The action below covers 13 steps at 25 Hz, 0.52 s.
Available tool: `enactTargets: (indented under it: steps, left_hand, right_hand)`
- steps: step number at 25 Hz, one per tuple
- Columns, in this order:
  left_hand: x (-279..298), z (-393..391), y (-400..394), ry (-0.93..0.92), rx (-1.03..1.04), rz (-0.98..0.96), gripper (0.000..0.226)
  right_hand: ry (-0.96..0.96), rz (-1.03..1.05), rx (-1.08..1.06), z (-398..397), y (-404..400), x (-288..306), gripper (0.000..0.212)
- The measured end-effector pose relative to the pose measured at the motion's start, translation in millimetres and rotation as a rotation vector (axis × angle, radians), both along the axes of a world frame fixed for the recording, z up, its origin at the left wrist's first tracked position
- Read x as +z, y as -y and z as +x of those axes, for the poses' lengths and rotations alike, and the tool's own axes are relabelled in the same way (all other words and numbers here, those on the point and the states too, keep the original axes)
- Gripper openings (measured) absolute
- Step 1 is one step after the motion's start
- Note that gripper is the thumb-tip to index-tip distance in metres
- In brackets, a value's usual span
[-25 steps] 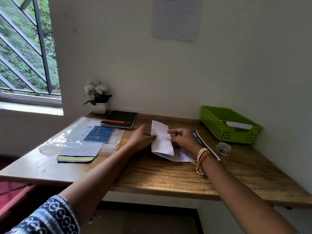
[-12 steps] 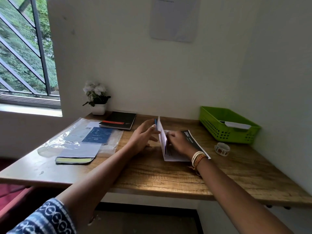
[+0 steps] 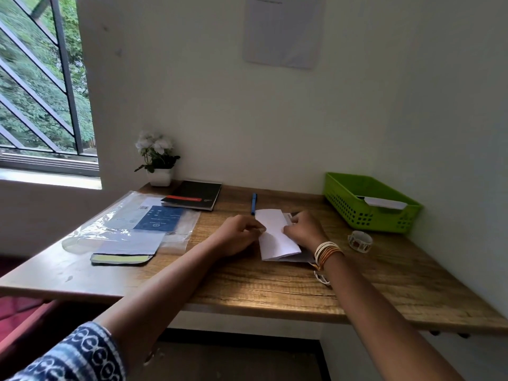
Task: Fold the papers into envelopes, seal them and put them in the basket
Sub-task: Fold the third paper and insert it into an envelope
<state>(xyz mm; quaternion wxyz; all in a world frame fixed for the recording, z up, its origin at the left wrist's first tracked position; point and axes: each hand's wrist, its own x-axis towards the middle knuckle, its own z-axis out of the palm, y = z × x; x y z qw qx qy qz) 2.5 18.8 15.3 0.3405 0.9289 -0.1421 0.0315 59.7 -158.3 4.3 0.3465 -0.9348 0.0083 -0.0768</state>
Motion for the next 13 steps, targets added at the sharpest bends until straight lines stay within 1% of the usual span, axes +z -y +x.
enactTargets:
  steps: [1,3,6,8,9,10,13]
  left_hand:
    - [-0.4,0.7,-0.1,0.016,0.03,0.01,0.029]
    - [-1.0,1.3,-0.6,0.03,0.094,-0.004,0.025]
    - [-1.4,1.8,-0.6,0.034,0.142,-0.03,0.025]
    - [-1.8,2.8,-0.3,0.006,0.159,-0.053,0.03]
    - [-1.6,3.4,-0.1,-0.013,0.162,-0.07,0.033]
    - [-1.3,3.3,0.0,-0.029,0.161,-0.089,0.035]
    - [-0.8,4.3,-0.7,-0.046,0.147,-0.135,0.036]
  right_hand:
    - [-0.017,0.008,-0.006,2.0,0.9,-1.2,0.041]
    - [-0.064,0.138,-0.036,4.1,2.6,-0.5,0.038]
    - [-0.178,0.484,-0.07,3.7,4.8,2.6,0.045]
    - [-0.233,0.645,-0.039,-2.1,2.6,5.9,0.045]
    - [-0.25,0.668,-0.007,-7.1,1.3,9.1,0.042]
    - [-0.263,0.647,0.024,-12.6,0.6,11.8,0.037]
    - [-0.227,0.494,0.088,-26.7,-2.7,15.2,0.018]
